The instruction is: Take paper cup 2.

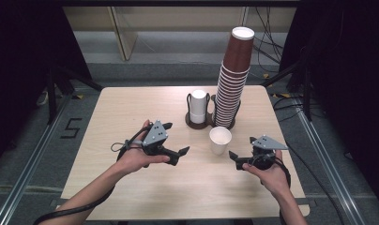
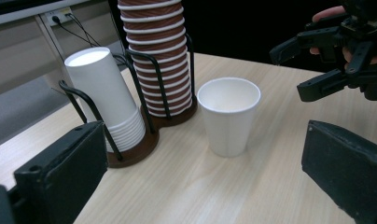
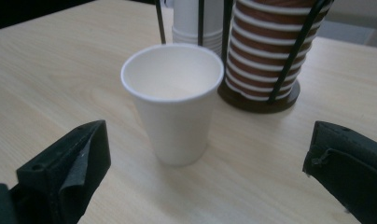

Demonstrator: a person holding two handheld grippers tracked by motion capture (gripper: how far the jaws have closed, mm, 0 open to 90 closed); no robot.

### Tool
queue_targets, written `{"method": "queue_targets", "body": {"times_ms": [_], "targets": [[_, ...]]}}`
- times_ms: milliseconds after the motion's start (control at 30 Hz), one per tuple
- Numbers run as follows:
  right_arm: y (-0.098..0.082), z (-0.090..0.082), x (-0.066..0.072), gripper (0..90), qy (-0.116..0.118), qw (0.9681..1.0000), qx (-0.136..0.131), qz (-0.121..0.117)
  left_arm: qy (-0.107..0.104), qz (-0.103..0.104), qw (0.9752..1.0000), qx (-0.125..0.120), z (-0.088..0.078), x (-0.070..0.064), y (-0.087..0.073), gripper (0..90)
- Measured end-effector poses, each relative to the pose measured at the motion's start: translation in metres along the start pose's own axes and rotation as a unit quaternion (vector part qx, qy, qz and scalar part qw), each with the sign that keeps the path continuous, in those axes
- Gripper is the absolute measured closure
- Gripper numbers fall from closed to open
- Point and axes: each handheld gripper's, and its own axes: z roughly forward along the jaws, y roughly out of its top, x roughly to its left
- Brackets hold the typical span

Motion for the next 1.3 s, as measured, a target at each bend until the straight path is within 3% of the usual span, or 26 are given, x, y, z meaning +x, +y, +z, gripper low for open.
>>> {"method": "queue_targets", "body": {"times_ms": [67, 167, 300, 400, 500, 600, 700, 767, 867, 900, 933, 1133, 1300], "targets": [[0.006, -0.001, -0.002, 0.4, -0.006, 0.9999, -0.01, -0.007, 0.006, -0.002, 1.0, -0.007, 0.004, 0.0, 0.002, 1.1], [0.018, -0.001, -0.004, 0.5, -0.011, 0.9995, -0.031, 0.001, 0.026, -0.007, 0.9993, -0.026, 0.014, 0.0, 0.006, 1.8], [0.026, -0.001, -0.003, 0.4, -0.012, 0.9993, -0.034, 0.014, 0.042, -0.011, 0.9984, -0.038, 0.024, 0.0, 0.009, 2.0], [0.034, 0.001, -0.005, 0.4, -0.02, 0.9981, -0.059, 0.001, 0.057, -0.022, 0.997, -0.048, 0.032, -0.001, 0.012, 2.2], [0.048, 0.002, -0.007, 0.4, -0.03, 0.9972, -0.067, 0.016, 0.075, -0.038, 0.9946, -0.06, 0.041, 0.0, 0.019, 2.2], [0.057, 0.003, -0.008, 0.4, -0.032, 0.9963, -0.077, 0.019, 0.085, -0.032, 0.9936, -0.068, 0.045, 0.0, 0.024, 2.3], [0.08, 0.002, -0.01, 0.5, -0.038, 0.9942, -0.099, 0.018, 0.083, -0.04, 0.9925, -0.08, 0.053, 0.0, 0.033, 3.7], [0.087, 0.003, -0.011, 0.5, -0.041, 0.9933, -0.107, 0.015, 0.082, -0.045, 0.9918, -0.087, 0.058, 0.001, 0.039, 4.9], [0.106, 0.004, -0.012, 0.5, -0.045, 0.992, -0.117, 0.014, 0.076, -0.036, 0.9927, -0.086, 0.068, 0.003, 0.049, 6.4], [0.12, 0.004, -0.014, 0.5, -0.048, 0.9914, -0.121, 0.014, 0.075, -0.035, 0.9927, -0.088, 0.075, 0.004, 0.057, 4.9], [0.12, 0.004, -0.014, 0.5, -0.048, 0.9914, -0.121, 0.014, 0.075, -0.035, 0.9927, -0.088, 0.075, 0.004, 0.057, 4.0], [0.163, 0.009, -0.023, 0.4, -0.063, 0.9868, -0.148, 0.011, 0.07, -0.026, 0.9933, -0.089, 0.097, 0.01, 0.083, 0.4], [0.198, 0.016, -0.031, 0.4, -0.085, 0.9847, -0.152, 0.001, 0.067, -0.035, 0.9928, -0.093, 0.116, 0.022, 0.105, 0.0]]}}
